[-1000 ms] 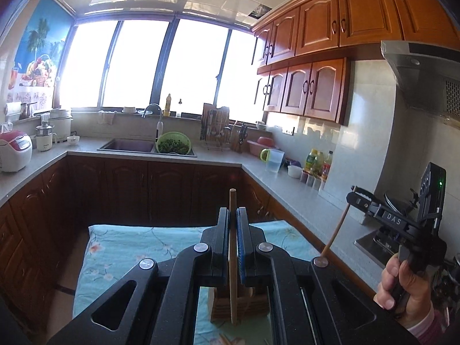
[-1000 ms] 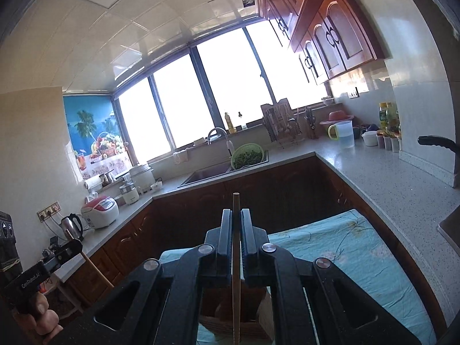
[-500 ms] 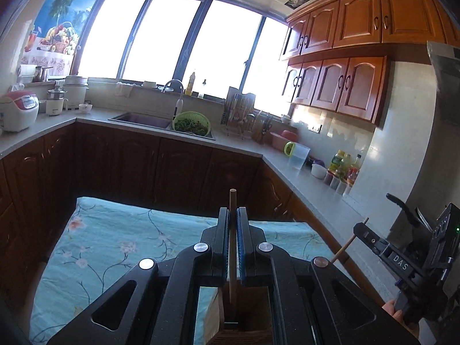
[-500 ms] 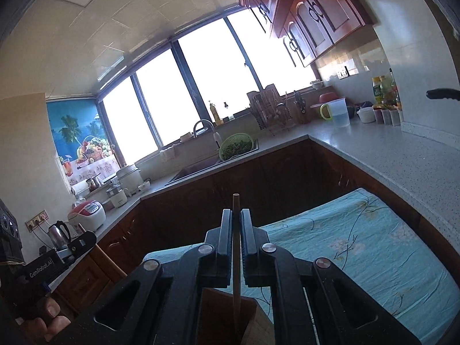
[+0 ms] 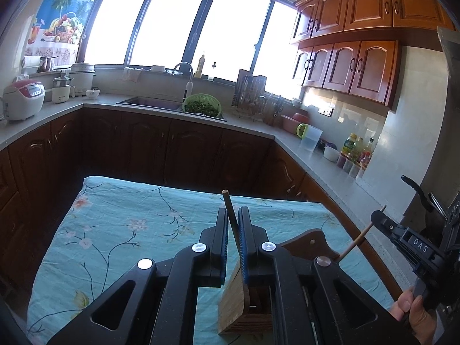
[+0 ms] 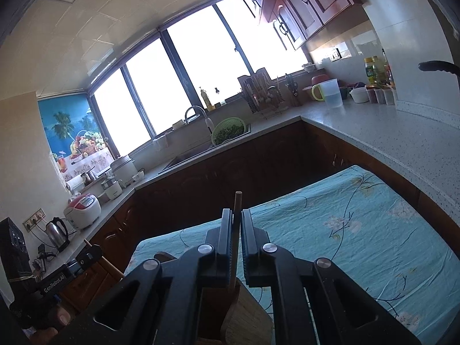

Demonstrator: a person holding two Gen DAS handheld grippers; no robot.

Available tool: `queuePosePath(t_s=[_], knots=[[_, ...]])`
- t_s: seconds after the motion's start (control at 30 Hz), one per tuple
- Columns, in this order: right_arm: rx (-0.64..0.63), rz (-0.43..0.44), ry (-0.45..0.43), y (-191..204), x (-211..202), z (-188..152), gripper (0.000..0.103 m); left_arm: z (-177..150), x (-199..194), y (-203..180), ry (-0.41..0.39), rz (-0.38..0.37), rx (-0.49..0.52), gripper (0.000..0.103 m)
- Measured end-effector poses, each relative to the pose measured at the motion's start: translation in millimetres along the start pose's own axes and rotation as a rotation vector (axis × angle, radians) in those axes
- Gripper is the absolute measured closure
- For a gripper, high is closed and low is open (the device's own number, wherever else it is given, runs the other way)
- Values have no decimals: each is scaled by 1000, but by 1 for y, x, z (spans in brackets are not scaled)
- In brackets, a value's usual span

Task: Organize utensils
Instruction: 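Lower the left tool's chopstick into the wooden holder while the right tool inserts its chopstick, then move both open tools back down to the chopsticks on the cloth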

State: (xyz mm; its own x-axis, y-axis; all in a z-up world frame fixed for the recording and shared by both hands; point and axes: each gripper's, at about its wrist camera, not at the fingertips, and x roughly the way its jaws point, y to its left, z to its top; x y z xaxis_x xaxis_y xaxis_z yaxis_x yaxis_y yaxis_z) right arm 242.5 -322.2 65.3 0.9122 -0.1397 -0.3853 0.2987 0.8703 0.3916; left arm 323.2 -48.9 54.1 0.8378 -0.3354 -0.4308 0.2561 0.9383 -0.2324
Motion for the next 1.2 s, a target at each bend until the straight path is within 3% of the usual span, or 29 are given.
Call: queuePosePath(t_s=[0.1, 0.13, 0.17, 0.23, 0.33, 0.43, 0.6, 0.77, 1.0, 1.2], knots=[[11, 10, 28, 0, 3, -1, 88, 4, -13, -3, 15, 4, 5, 94], [14, 20, 33, 0, 1, -1, 82, 5, -23, 3, 18, -7, -2, 84], [18, 28, 33, 0, -1, -1, 77, 7, -31, 5, 12, -9, -13, 69], [31, 48, 19, 1, -13, 1, 45, 9, -49, 5, -19, -12, -25, 44], [48, 71, -42, 0, -43, 2, 5, 5, -77, 7, -54, 28, -15, 16], [43, 69, -87, -3, -76, 0, 0, -7, -105, 16, -63, 75, -38, 1], [25, 30, -62, -13, -120, -25, 0, -44, -134, 32, -3, 100, -81, 1], [-18, -31, 33, -22, -144, -66, 0, -77, -155, 36, 84, 119, -98, 1], [-48, -104, 183, -33, -143, -118, 0, -99, -155, 30, 206, 134, -89, 1], [-63, -139, 260, -38, -128, -135, 1, -100, -130, 29, 281, 133, -74, 2]])
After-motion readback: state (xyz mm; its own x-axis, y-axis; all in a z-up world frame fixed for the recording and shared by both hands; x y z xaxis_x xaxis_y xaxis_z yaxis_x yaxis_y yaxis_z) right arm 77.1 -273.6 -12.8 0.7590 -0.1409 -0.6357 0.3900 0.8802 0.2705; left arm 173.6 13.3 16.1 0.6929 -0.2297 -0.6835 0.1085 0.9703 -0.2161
